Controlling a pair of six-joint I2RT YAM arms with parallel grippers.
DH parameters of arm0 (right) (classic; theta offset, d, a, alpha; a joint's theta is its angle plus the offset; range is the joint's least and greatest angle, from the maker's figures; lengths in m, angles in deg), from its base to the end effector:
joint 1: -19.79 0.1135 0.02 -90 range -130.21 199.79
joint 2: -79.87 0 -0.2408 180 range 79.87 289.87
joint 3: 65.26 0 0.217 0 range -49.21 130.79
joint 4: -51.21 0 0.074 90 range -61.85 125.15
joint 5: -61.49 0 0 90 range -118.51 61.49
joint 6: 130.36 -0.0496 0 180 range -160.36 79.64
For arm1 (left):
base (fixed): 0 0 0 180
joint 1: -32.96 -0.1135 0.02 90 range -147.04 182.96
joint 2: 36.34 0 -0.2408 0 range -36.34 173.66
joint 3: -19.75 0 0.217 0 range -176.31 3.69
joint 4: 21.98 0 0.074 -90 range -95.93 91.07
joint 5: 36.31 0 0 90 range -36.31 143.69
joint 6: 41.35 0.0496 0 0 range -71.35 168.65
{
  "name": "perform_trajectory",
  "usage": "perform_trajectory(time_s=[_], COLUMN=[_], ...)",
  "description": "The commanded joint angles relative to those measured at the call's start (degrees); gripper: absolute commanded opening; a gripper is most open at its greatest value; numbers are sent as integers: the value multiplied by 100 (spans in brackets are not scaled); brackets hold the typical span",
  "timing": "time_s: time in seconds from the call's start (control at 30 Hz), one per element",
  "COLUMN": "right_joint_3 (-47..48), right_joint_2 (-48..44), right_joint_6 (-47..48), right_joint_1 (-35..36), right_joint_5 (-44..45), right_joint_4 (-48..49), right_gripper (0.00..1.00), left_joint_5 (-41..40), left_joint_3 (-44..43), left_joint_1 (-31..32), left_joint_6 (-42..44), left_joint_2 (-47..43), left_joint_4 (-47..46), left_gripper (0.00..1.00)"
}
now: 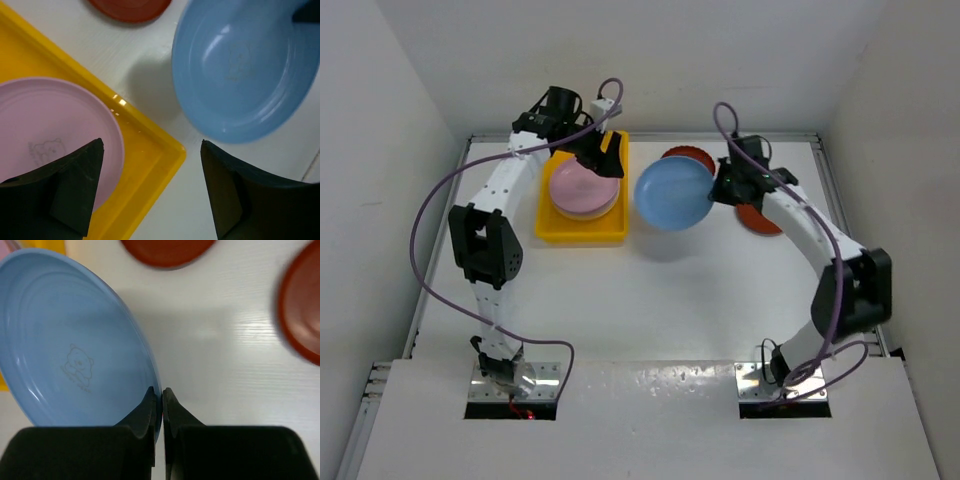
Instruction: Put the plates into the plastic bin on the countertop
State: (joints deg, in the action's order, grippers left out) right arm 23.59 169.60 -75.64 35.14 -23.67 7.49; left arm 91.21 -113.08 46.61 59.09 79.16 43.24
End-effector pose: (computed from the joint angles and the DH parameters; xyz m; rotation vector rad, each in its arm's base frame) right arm 0.3133 0.0817 0.2643 0.4514 2.3272 0.3334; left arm 0.3882 -0.1254 0.3114 0.7772 2.1955 -0.8090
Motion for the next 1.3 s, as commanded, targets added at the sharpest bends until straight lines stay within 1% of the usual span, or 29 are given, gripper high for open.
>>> perform_trajectory(time_s=[0.0,0.03,0.1,0.13,0.27,0.37,0.43,0.57,0.6,0.63,0.67,0.73,0.77,0.8,0.83,0.87,0.9,0.97,1.0,1.03,1.13,1.17,1.27], right_joint_3=[639,657,622,639,745,482,403,402,376,350,332,314,314,332,341,367,393,437,429,437,393,359,209], right_joint_2=[308,343,422,431,615,510,475,510,440,475,484,492,510,536,562,580,589,624,616,598,545,476,370], right_joint_6=[321,321,321,329,295,172,128,92,66,57,40,22,5,13,4,-4,4,-4,-13,-22,-13,-4,92], right_joint_1=[388,468,643,688,767,750,758,776,767,776,785,776,785,776,785,794,794,767,759,732,688,679,644], right_joint_5=[-458,-684,-844,-923,-1116,-1274,-1293,-1328,-1345,-1372,-1398,-1442,-1477,-1486,-1486,-1503,-1495,-1477,-1460,-1442,-1328,-1310,-1196], right_joint_4=[-31,49,496,585,595,919,1095,1183,1201,1315,1368,1456,1483,1483,1457,1439,1378,1299,1263,1246,1140,1105,1017], right_gripper=[0,0,0,0,0,0,0,0,0,0,0,0,0,0,5,14,19,38,49,65,71,71,71], left_joint_5=[-1051,-1114,-1115,-950,-746,-851,-572,-289,-289,-289,-202,9,71,71,141,142,142,11,-42,-112,-525,-622,-912], left_joint_3=[-5,101,207,260,462,585,585,690,691,743,743,805,857,858,858,858,771,613,516,332,208,207,137], left_joint_1=[-20,-20,-20,-20,-20,-20,-20,-20,-20,-20,-20,-20,-20,-20,-72,-73,-134,-336,-432,-642,-968,-1204,-1479], left_joint_6=[-332,-271,-209,-209,-209,-209,-209,-209,-209,-157,-156,-103,-103,-103,-103,-103,-164,-357,-463,-655,-902,-1094,-1307], left_joint_2=[-81,-81,-81,-81,-133,-133,-133,-133,-133,-133,-133,-133,-133,-133,-133,-133,-133,-72,7,60,183,244,402], left_joint_4=[-285,-285,-285,-285,-285,-285,-285,-285,-285,-285,-233,-180,-179,-179,-179,-179,-179,-179,-179,-179,-390,-460,-592], left_gripper=[79,79,77,73,67,67,65,57,47,41,29,15,1,0,0,0,0,0,0,0,0,0,0])
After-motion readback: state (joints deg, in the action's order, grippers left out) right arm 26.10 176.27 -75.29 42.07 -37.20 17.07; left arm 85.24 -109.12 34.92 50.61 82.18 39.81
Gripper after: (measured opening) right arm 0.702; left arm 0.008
